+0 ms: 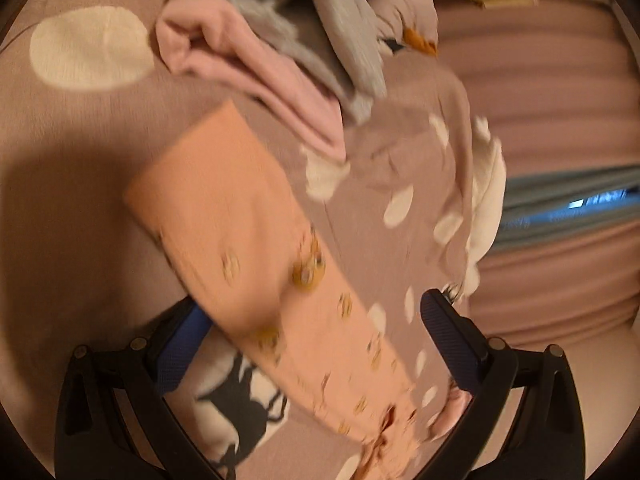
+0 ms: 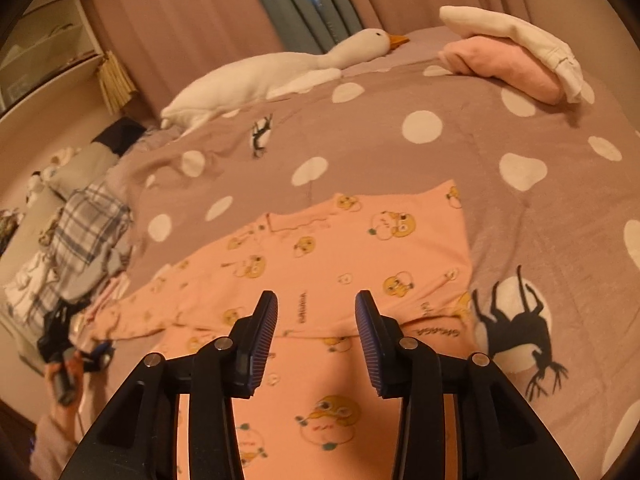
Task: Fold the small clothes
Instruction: 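Reach the left tool to the other sleeve cuff and grasp it, then fold the held sleeve across the shirt body with the left tool, release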
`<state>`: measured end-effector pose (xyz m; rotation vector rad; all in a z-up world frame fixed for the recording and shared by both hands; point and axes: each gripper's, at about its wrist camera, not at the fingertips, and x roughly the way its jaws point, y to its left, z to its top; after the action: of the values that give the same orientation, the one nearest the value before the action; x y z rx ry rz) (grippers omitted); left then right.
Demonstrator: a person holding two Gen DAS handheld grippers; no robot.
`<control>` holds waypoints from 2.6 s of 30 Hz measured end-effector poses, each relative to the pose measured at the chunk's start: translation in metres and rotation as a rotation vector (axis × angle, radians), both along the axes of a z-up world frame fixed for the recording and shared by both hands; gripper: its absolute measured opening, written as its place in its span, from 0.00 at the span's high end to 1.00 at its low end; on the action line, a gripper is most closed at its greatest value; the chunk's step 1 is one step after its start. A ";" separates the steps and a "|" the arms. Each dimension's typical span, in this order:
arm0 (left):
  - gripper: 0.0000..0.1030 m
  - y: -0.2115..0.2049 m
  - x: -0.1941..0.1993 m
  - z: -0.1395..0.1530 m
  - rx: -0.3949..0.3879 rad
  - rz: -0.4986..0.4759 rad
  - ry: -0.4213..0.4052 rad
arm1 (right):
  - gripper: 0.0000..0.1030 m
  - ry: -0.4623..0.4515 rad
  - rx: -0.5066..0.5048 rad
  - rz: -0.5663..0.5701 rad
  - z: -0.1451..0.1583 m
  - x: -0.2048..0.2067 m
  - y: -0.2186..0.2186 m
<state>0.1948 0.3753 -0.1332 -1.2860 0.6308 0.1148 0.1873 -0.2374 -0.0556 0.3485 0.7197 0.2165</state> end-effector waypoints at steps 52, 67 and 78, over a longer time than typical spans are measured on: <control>0.93 -0.341 0.063 0.116 0.627 -0.709 -0.062 | 0.59 0.040 0.072 -0.019 -0.027 -0.046 -0.023; 0.21 -0.413 0.045 0.061 0.726 -0.908 0.050 | 0.51 0.073 0.142 -0.043 -0.035 -0.056 -0.052; 0.12 -0.342 -0.051 0.047 0.828 -0.773 0.050 | 0.51 0.125 0.240 0.136 -0.035 -0.011 0.011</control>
<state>0.1436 0.0333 -0.0857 -0.1977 0.9517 -0.2169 0.1766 -0.2268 -0.0902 0.5458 0.8442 0.4150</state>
